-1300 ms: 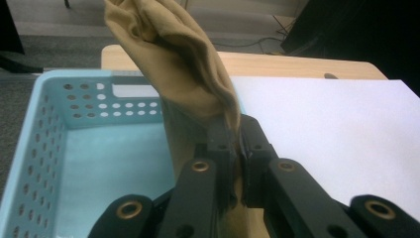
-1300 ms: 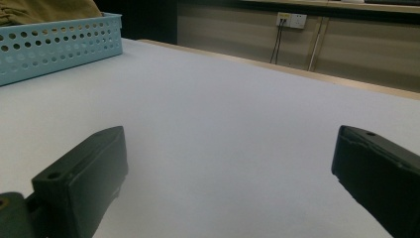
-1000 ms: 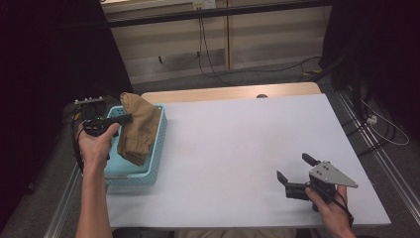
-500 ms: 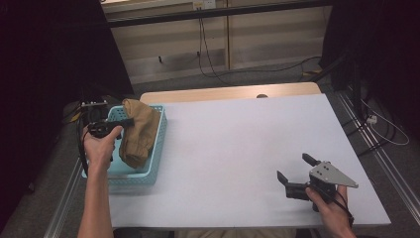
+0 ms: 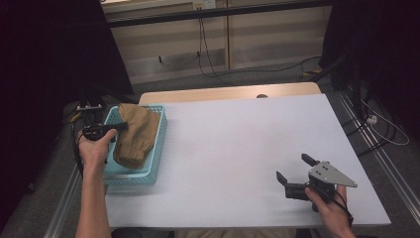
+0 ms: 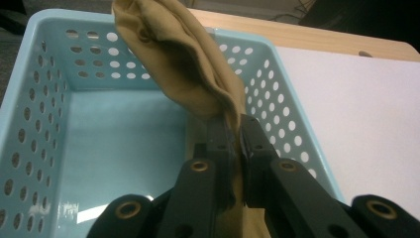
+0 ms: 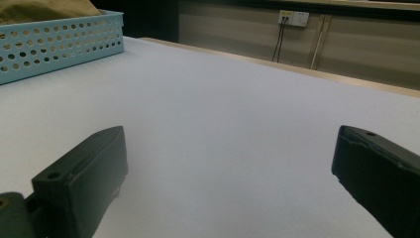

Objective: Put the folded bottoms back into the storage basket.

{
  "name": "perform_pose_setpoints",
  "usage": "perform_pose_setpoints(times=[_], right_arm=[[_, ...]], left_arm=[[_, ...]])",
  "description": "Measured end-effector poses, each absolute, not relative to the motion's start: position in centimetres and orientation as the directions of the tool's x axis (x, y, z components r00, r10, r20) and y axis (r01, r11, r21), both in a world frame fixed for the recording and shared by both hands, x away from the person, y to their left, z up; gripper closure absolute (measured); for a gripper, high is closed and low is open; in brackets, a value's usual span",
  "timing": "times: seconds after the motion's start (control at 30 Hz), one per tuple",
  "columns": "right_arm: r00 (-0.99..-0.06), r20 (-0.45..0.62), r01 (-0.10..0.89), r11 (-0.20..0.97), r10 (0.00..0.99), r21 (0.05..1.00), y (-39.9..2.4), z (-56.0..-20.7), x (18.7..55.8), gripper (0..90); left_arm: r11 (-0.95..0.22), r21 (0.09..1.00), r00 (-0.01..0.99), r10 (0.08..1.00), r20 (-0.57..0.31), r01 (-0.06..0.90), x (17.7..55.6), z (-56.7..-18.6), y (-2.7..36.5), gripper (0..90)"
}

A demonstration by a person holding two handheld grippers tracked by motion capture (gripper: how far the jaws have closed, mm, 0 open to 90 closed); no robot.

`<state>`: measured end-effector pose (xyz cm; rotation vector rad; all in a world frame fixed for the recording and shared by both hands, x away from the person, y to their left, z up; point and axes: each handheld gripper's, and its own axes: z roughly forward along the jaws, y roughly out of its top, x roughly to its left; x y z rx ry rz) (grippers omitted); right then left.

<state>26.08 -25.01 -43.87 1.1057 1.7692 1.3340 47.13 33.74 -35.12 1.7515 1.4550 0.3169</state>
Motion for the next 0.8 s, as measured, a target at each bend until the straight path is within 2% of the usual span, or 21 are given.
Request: perform_pose_setpoints(times=[0.8], right_arm=[[-0.431, -0.009, 0.240, 0.125, 0.902, 0.963, -24.9, -43.9, 26.0, 0.7]], left_arm=[[-0.010, 0.668, 0.241, 0.936, -0.255, 0.744, 47.9, -37.8, 35.5, 85.3]])
